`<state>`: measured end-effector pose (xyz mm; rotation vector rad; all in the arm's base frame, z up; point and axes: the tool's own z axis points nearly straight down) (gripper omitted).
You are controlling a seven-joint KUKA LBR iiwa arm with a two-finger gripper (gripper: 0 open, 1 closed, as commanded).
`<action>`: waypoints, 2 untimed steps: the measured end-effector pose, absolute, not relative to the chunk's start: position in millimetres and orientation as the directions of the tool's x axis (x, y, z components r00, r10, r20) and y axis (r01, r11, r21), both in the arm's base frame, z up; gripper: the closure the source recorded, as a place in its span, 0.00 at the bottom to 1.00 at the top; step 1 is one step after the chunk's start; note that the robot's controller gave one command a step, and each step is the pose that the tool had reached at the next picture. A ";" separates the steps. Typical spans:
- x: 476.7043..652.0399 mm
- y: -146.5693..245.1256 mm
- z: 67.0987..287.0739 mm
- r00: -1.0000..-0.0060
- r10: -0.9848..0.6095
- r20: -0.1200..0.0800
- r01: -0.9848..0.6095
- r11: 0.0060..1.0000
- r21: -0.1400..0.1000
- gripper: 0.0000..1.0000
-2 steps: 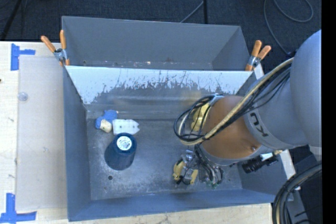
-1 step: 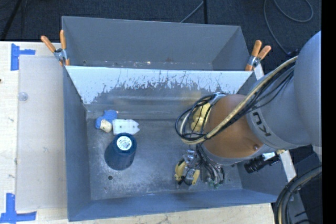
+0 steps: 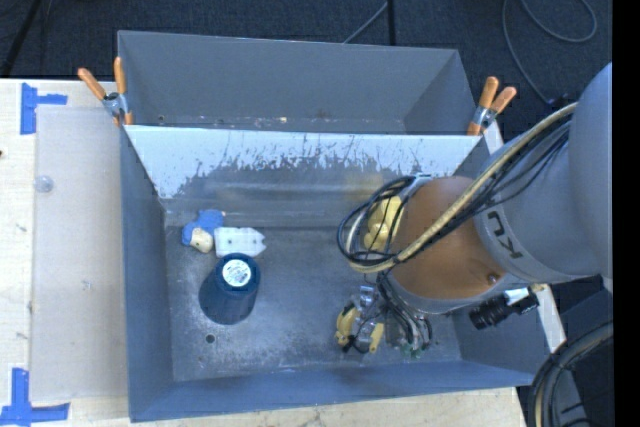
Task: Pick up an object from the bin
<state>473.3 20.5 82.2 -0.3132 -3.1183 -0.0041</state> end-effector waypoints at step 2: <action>475.2 20.6 107.9 -0.980 0.199 0.001 0.199 0.980 0.004 1.00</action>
Offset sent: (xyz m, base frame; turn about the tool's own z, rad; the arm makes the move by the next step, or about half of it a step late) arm 0.0000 0.0001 0.0143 0.0000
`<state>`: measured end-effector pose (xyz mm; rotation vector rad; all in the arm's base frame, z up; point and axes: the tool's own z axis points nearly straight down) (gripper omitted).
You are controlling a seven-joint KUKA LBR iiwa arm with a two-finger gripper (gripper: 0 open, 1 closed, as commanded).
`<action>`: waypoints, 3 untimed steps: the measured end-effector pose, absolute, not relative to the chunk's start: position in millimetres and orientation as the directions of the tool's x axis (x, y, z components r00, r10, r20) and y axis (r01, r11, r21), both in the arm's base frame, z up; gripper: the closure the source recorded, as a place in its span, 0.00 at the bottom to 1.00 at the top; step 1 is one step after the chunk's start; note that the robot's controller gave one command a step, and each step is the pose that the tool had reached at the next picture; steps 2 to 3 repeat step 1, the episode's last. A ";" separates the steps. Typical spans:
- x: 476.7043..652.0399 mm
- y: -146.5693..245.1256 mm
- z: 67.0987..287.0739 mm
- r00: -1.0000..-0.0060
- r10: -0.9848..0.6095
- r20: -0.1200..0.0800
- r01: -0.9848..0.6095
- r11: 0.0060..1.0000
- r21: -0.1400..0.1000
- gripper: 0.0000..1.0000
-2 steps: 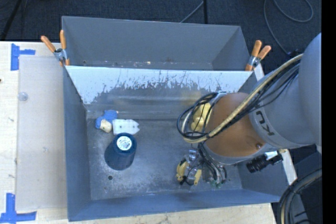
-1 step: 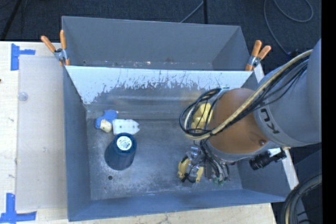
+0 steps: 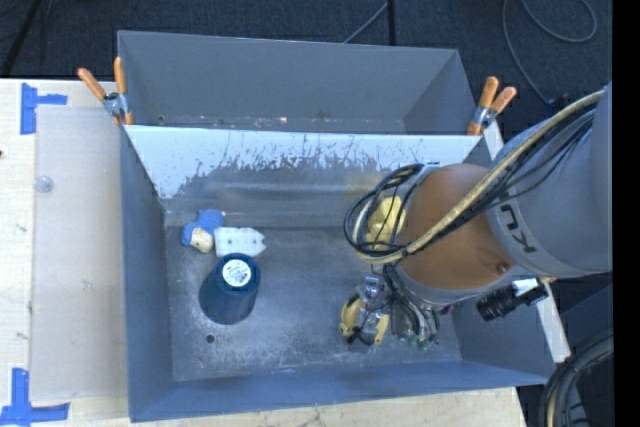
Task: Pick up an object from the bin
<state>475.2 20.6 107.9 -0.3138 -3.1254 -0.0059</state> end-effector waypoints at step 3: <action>473.1 20.5 116.9 -0.980 0.198 0.010 0.198 0.980 0.001 1.00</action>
Offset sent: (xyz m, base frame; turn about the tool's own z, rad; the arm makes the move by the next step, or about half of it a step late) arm 0.0000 0.0000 0.0427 0.0000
